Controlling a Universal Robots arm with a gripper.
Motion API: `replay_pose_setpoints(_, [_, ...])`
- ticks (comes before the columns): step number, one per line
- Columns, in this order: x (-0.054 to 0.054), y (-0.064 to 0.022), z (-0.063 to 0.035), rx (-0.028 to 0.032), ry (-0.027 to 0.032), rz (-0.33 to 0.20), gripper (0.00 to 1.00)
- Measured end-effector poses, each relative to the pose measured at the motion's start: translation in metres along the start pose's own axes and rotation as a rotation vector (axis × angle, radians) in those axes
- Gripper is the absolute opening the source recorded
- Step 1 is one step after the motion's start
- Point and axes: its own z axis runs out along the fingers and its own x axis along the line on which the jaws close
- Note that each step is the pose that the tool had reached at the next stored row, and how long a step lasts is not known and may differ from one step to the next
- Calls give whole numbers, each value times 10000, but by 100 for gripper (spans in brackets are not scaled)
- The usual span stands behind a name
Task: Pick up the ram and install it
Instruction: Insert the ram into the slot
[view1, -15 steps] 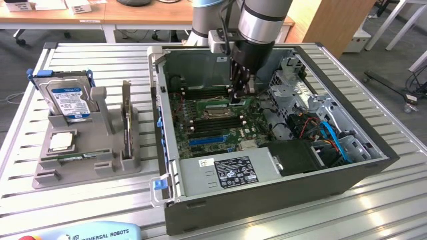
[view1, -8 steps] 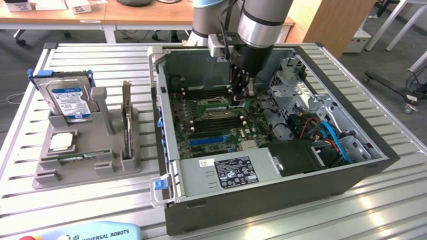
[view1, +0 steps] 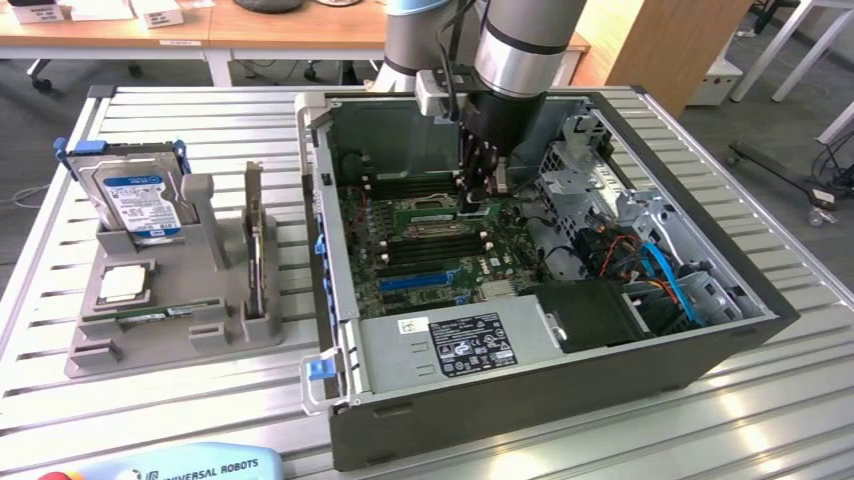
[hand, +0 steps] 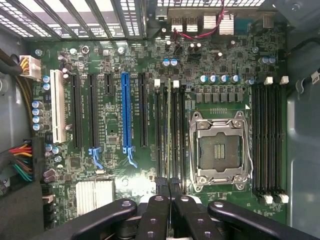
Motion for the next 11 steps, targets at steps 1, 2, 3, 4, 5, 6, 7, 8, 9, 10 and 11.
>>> replay_pose_setpoints(1, [0, 0, 1, -1, 1, -36, 11])
replay_pose_setpoints(2, [0, 0, 1, -2, 2, -73, 11])
replay_pose_setpoints(3, [0, 0, 2, -3, 3, -108, 11])
replay_pose_setpoints(4, [0, -1, 2, -4, 4, -138, 11])
replay_pose_setpoints(5, [0, -1, 2, -5, 4, -160, 11])
replay_pose_setpoints(6, [0, -1, 2, -6, 5, -164, 11])
replay_pose_setpoints(7, [0, -1, 3, -5, 5, -164, 11])
replay_pose_setpoints(8, [0, -2, 3, -5, 4, -165, 11])
replay_pose_setpoints(9, [0, -1, 4, -5, 4, -165, 11])
replay_pose_setpoints(10, [0, -2, 9, -4, -1, -166, 11])
replay_pose_setpoints(11, [0, -2, 14, -3, -1, -166, 11])
